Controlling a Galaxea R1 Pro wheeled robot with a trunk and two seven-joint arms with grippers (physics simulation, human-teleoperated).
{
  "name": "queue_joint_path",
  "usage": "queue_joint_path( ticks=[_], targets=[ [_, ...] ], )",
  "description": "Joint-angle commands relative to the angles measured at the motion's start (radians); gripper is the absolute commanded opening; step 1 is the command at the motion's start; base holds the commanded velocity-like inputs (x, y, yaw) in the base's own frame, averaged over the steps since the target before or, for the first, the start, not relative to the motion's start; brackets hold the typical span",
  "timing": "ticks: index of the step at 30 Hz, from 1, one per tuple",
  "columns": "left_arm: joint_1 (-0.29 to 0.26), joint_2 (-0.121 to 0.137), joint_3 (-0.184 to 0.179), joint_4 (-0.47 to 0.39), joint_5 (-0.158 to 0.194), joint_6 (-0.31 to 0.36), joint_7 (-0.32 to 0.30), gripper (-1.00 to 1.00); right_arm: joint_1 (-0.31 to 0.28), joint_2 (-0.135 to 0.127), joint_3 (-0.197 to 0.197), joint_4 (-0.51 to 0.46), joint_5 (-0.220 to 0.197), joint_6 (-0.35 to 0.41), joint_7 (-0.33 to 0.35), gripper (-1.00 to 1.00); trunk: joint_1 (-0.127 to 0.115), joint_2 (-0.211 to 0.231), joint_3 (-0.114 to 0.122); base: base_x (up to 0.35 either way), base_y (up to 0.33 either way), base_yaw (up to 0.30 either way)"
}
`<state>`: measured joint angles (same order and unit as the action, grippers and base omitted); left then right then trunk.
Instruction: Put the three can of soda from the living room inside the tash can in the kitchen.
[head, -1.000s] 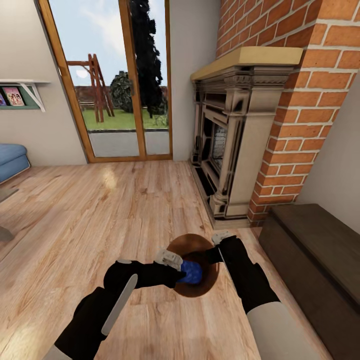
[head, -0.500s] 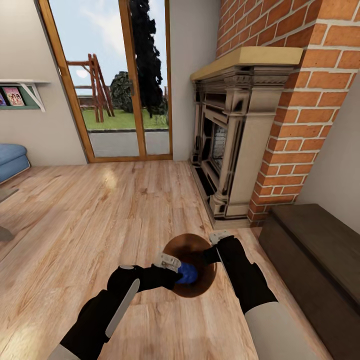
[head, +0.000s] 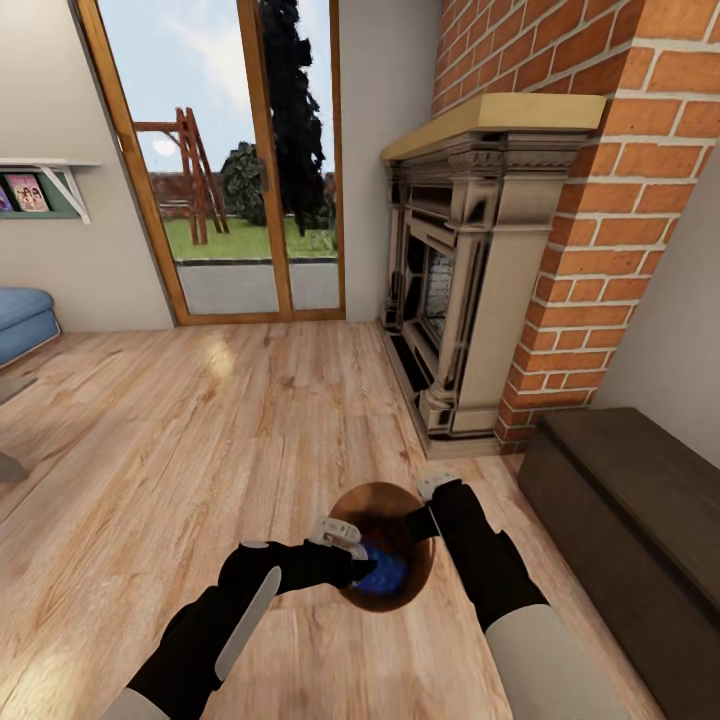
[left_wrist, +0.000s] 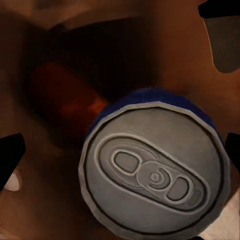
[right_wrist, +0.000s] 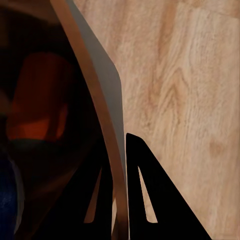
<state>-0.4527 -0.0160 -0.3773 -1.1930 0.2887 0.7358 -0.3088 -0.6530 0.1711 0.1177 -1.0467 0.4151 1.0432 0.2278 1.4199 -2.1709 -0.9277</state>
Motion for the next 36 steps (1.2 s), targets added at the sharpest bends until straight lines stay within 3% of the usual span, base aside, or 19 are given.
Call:
queue_joint_path(
  ticks=[1, 19, 23, 24, 26, 27, 29, 31, 36],
  targets=[
    [0.000, 0.001, 0.001, 0.001, -0.042, -0.008, 0.023, 1.00, 0.000, 0.000, 0.002, -0.079, -0.045, 0.004, 0.010, -1.00, 0.000, 0.000, 0.000, 0.000, 0.000, 0.000],
    [0.001, -0.001, 0.002, 0.002, -0.039, -0.009, 0.022, 1.00, 0.000, 0.001, 0.022, -0.079, -0.047, 0.004, 0.011, -1.00, 0.000, 0.000, 0.000, 0.000, 0.000, 0.000],
    [0.002, 0.007, 0.008, -0.052, -0.032, -0.006, 0.012, 1.00, 0.000, -0.001, 0.021, -0.079, -0.047, 0.004, 0.011, -1.00, 0.000, 0.000, 0.000, 0.000, 0.000, 0.000],
    [0.002, 0.009, 0.009, -0.100, -0.029, -0.002, 0.007, 1.00, 0.000, -0.001, 0.021, -0.079, -0.047, 0.004, 0.011, -1.00, 0.000, 0.000, 0.000, 0.000, 0.000, 0.000],
    [0.005, 0.027, 0.012, -0.207, -0.026, 0.019, -0.014, 1.00, 0.000, -0.003, 0.021, -0.079, -0.047, 0.004, 0.011, -1.00, 0.000, 0.000, 0.000, 0.000, 0.000, 0.000],
    [0.016, 0.051, 0.013, -0.258, -0.025, 0.040, -0.031, 1.00, 0.000, -0.004, 0.020, -0.078, -0.047, 0.004, 0.011, -1.00, 0.000, 0.000, 0.000, 0.000, 0.000, 0.000],
    [0.032, 0.075, 0.016, -0.301, -0.024, 0.058, -0.050, 1.00, 0.000, -0.006, 0.019, -0.078, -0.047, 0.004, 0.011, -1.00, 0.000, 0.000, 0.000, 0.000, 0.000, 0.000],
    [0.064, 0.123, 0.059, -0.355, -0.024, 0.080, -0.103, 1.00, 0.000, -0.009, 0.016, -0.076, -0.048, 0.004, 0.011, -1.00, 0.000, 0.000, 0.000, 0.000, 0.000, 0.000],
    [0.097, 0.165, 0.168, -0.374, -0.023, 0.088, -0.198, 1.00, 0.000, -0.012, 0.011, -0.073, -0.048, 0.004, 0.011, -1.00, 0.000, 0.000, 0.000, 0.000, 0.000, 0.000]
  ],
)
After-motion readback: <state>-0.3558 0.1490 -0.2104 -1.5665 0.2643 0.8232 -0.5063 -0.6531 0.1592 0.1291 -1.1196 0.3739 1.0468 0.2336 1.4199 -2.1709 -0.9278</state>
